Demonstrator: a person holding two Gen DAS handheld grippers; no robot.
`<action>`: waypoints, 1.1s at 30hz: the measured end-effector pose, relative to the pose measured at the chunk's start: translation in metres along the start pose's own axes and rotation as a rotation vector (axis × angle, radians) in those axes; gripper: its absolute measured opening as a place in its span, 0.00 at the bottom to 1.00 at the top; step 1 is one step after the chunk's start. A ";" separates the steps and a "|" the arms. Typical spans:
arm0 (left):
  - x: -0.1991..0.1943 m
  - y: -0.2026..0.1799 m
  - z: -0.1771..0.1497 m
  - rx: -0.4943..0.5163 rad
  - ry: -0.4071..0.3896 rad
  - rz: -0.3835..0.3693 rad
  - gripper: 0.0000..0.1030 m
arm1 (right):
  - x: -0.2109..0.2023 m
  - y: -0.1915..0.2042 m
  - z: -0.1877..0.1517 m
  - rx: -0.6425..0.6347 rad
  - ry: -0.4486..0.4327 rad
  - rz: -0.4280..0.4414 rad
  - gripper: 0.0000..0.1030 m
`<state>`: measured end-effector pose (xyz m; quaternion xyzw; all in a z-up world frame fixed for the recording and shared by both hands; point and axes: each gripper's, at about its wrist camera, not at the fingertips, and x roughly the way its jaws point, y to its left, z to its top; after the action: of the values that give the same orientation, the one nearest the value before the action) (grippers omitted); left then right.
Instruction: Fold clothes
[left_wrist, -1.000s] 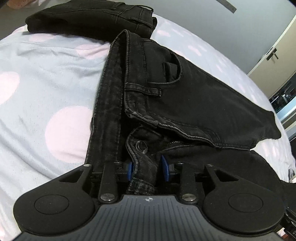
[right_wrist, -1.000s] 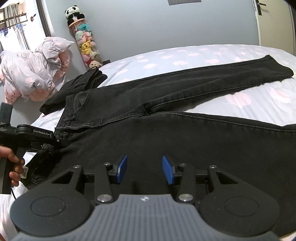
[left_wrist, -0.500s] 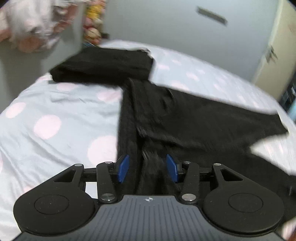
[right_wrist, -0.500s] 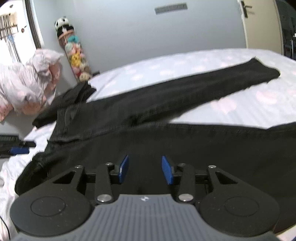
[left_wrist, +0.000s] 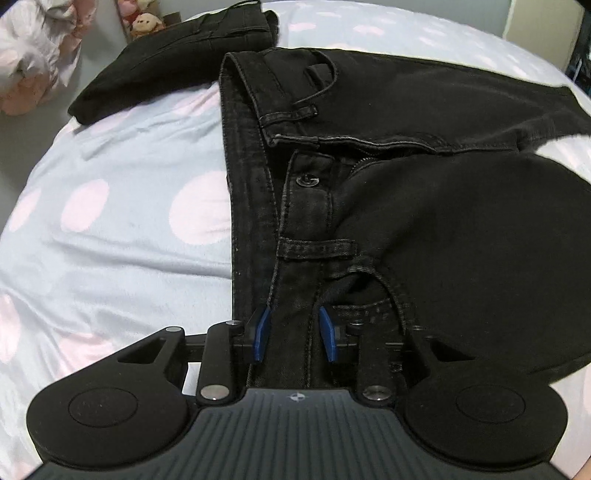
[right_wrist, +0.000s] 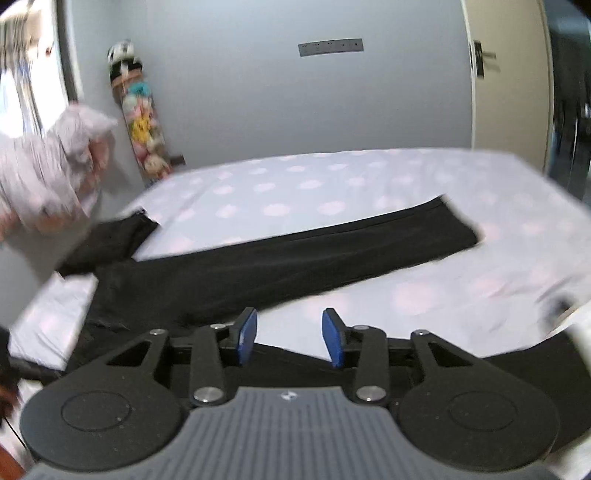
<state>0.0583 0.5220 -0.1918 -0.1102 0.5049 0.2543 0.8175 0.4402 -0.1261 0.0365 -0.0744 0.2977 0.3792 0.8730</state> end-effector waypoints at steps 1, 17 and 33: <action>-0.003 -0.003 0.001 0.017 -0.002 0.008 0.33 | -0.008 -0.012 0.002 -0.028 0.009 -0.028 0.42; -0.078 -0.046 -0.038 0.628 -0.054 -0.083 0.67 | -0.006 -0.138 -0.120 -0.780 0.440 -0.327 0.43; -0.019 -0.107 -0.082 0.852 -0.028 0.175 0.72 | 0.047 -0.117 -0.171 -0.976 0.426 -0.380 0.21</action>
<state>0.0445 0.3900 -0.2217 0.2836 0.5613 0.0932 0.7719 0.4688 -0.2405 -0.1406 -0.5967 0.2387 0.2858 0.7108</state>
